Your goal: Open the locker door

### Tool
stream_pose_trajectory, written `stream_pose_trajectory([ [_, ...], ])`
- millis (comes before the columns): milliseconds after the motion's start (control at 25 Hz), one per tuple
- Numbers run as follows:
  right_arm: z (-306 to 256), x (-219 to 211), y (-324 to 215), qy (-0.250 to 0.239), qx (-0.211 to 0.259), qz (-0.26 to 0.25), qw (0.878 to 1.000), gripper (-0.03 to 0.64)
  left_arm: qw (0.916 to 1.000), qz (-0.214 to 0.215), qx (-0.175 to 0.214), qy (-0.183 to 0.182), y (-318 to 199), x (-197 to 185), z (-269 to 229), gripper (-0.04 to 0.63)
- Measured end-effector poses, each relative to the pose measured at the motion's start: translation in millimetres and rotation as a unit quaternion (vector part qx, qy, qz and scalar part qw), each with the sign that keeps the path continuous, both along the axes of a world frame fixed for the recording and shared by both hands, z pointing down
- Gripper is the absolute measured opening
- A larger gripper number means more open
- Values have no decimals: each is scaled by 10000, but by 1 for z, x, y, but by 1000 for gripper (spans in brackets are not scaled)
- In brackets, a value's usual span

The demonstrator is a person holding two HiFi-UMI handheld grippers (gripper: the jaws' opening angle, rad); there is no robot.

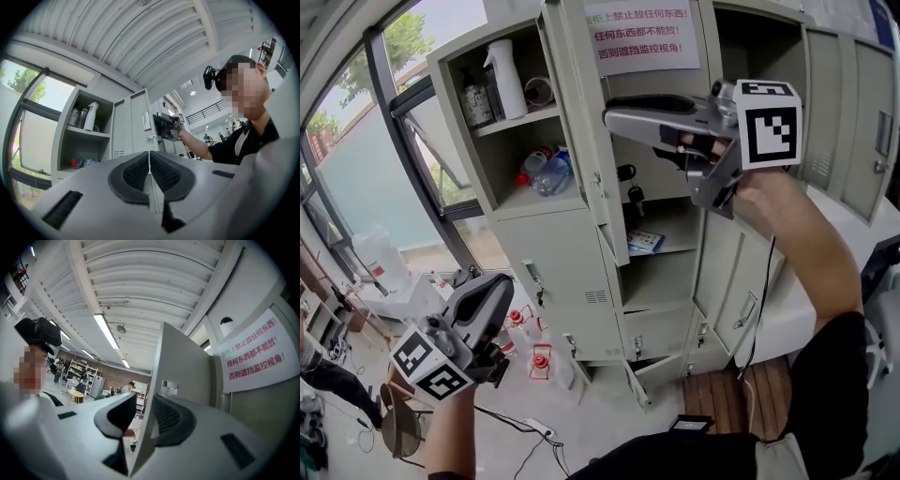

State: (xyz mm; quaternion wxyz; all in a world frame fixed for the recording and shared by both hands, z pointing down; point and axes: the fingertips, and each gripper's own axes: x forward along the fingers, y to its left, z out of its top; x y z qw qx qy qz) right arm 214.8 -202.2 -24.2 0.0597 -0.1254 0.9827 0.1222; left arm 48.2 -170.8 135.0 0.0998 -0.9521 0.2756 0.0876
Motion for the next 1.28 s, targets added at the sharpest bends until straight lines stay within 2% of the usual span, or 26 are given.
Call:
stream_pose_trajectory([
  [320, 14, -16, 49, 166, 326, -153, 9992, 94, 9995, -70, 68, 291, 13, -14, -9, 18],
  [600, 53, -19, 76, -266, 407, -279, 9984, 40, 9992, -13, 13, 387, 17, -17, 7, 18],
  [880, 114, -20, 80, -800, -299, -635, 9943, 27, 9968, 143, -195, 762, 31, -24, 41, 18],
  [960, 136, -23, 75, -906, -575, -753, 9914, 25, 9969, 126, -178, 757, 34, -25, 53, 18],
  [1120, 184, -34, 69, -923, -807, -824, 9890, 25, 9968, 48, -247, 761, 38, -26, 79, 18],
  [1280, 243, -59, 65, -686, -950, -793, 9899, 25, 9973, -298, -222, 636, 39, -30, 109, 18],
])
